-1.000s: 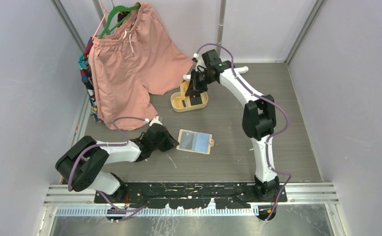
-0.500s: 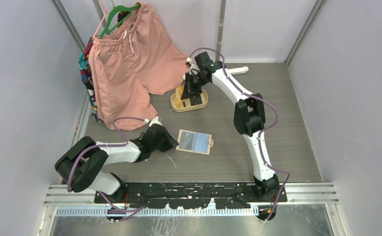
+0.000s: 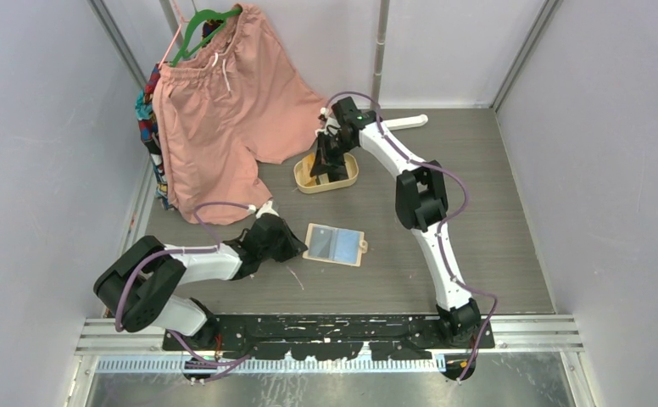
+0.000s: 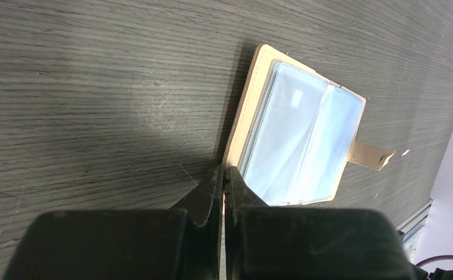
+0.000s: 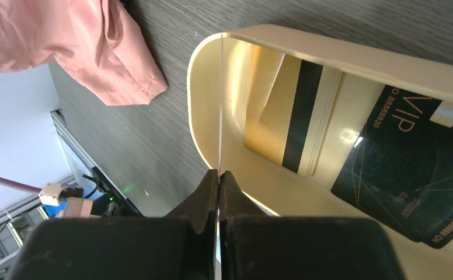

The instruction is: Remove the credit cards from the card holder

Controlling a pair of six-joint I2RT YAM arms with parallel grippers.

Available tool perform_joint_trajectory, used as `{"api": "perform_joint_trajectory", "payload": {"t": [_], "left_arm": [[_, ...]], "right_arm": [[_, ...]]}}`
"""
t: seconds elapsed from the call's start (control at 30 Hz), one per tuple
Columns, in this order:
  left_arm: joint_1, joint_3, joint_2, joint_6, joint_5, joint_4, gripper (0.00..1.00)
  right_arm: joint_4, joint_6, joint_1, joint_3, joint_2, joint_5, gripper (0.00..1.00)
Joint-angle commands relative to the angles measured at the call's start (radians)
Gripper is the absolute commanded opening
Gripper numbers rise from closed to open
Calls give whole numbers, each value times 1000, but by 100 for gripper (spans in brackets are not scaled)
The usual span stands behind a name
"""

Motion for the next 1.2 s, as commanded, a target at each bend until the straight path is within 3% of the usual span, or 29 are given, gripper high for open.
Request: {"api": "perform_joint_trajectory", "payload": {"t": [0.0, 0.5, 1.17], "left_arm": [[10, 2, -19, 40, -39, -74, 0], [16, 7, -12, 45, -30, -79, 0], [19, -12, -32, 43, -35, -82, 0]], "right_arm": [[15, 20, 2, 69, 23, -23, 2], [-37, -8, 9, 124, 74, -37, 3], [-65, -88, 19, 37, 25, -47, 3]]}}
